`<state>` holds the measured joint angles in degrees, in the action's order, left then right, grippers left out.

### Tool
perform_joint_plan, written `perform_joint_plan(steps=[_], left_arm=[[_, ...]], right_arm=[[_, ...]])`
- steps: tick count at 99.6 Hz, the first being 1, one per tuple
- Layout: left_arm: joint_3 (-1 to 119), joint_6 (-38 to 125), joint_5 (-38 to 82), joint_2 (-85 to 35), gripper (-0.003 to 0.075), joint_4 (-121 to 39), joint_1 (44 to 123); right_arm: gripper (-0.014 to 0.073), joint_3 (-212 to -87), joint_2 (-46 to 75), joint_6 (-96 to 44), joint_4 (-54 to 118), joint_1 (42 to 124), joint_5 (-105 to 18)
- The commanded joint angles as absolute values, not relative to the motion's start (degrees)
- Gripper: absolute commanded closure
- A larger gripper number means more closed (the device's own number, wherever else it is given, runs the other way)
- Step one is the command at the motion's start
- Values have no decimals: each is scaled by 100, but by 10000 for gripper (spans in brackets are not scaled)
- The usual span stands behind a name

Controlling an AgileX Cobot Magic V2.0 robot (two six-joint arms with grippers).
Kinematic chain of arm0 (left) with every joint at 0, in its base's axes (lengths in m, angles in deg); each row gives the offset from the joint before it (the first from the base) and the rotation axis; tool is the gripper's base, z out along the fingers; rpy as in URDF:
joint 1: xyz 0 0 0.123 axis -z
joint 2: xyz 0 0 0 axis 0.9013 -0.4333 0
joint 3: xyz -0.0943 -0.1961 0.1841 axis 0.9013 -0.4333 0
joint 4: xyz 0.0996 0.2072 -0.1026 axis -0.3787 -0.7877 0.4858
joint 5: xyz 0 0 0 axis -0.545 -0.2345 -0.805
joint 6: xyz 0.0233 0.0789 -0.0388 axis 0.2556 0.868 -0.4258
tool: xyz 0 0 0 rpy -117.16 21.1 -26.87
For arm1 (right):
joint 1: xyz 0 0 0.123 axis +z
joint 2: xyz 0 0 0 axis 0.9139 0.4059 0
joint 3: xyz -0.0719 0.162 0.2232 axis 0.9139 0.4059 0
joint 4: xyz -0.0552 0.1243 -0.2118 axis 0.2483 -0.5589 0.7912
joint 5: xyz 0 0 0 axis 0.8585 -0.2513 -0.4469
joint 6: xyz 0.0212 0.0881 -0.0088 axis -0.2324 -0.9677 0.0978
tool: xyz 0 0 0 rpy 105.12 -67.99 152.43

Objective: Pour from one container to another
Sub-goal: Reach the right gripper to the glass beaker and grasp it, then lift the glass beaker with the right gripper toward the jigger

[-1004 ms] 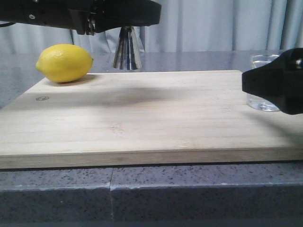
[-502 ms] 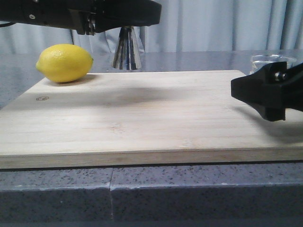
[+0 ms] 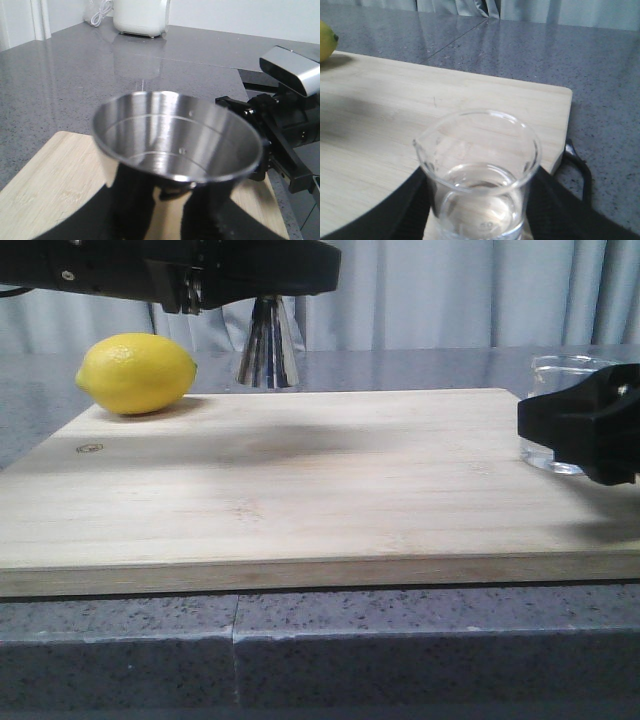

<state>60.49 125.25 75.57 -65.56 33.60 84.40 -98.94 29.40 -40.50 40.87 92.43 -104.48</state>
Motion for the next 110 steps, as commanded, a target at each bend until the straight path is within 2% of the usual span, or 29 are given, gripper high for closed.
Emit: perform_joint_plan(steps=[1,50,80,110], left_arm=[[6167,12524,8111,-6277,500,3889,8475],[6167,12524,8111,-6277,500,3889,8475],[6167,12524,8111,-6277,500,3889,8475],[6167,12524,8111,-6277,500,3889,8475]], right_arm=[[282,-10014,2867,-4021,4128,9253,-10931],[283,-10235,2687,-4074,4128,9253,-10563],[283,-11158,2285,-4063,4176,9253,-9140],[283,-12876,2158,-4063,4695,9253,-6446]])
